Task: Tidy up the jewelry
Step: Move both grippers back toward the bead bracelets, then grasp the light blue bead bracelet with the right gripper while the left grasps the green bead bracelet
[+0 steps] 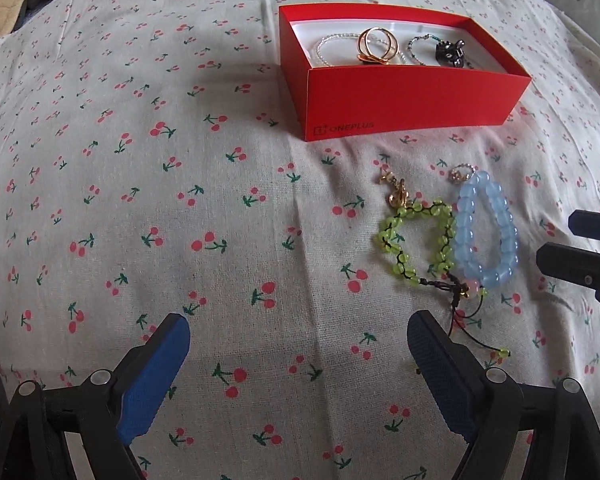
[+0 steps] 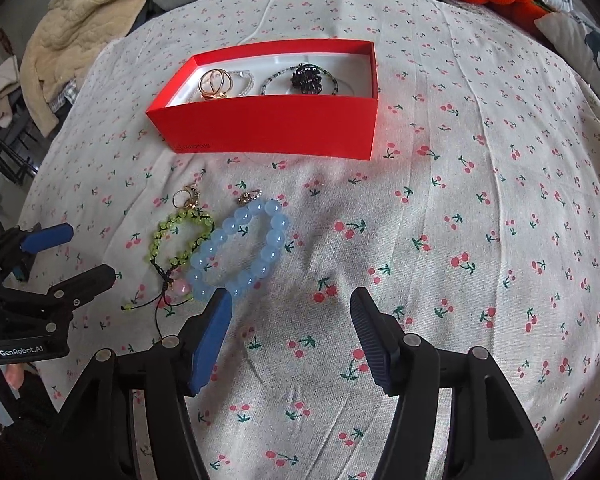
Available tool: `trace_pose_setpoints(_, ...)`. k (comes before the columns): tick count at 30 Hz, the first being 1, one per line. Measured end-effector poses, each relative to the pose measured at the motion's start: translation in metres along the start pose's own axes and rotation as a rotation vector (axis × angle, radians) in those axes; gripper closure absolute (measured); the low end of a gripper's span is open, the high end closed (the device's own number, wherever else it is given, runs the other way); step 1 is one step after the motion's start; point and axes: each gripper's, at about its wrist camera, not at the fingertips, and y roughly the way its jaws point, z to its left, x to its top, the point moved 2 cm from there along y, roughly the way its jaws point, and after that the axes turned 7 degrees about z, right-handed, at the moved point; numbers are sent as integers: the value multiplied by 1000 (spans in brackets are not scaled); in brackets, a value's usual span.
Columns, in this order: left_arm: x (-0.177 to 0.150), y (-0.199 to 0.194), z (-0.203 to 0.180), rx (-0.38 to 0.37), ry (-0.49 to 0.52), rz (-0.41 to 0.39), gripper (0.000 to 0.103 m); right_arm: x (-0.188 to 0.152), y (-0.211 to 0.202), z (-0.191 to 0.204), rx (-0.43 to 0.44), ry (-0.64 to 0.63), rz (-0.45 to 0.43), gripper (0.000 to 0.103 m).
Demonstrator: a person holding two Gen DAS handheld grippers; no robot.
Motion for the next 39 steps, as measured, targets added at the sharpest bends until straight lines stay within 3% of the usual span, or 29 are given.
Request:
trace_pose_setpoints(8,0,10,1,3,-8,29,11,11,14,-1,-7,62,-13,38)
trace_pose_setpoints(15,3,15,6,-10,-35,46,11,19,25,16,-102,21,-48,39)
trace_pose_setpoints(17,4,15,6,-19,-43,47,11,20,29,21,-137,-4,-51,43)
trace_pose_setpoints(19,5,16,7,-30,-53,45,11,20,30,26,-147,-37,-47,65)
trace_pose_setpoints(24,10,16,6,-68,-75,40,11,17,29,26,-160,-78,-29,91)
trace_pose_setpoints(30,19,15,-1,-143,-110,28,13,6,19,8,-162,-58,-34,91)
trace_pose_setpoints(39,34,23,-21,-211,-136,31,41,-7,-6,-21,-145,-3,-67,91)
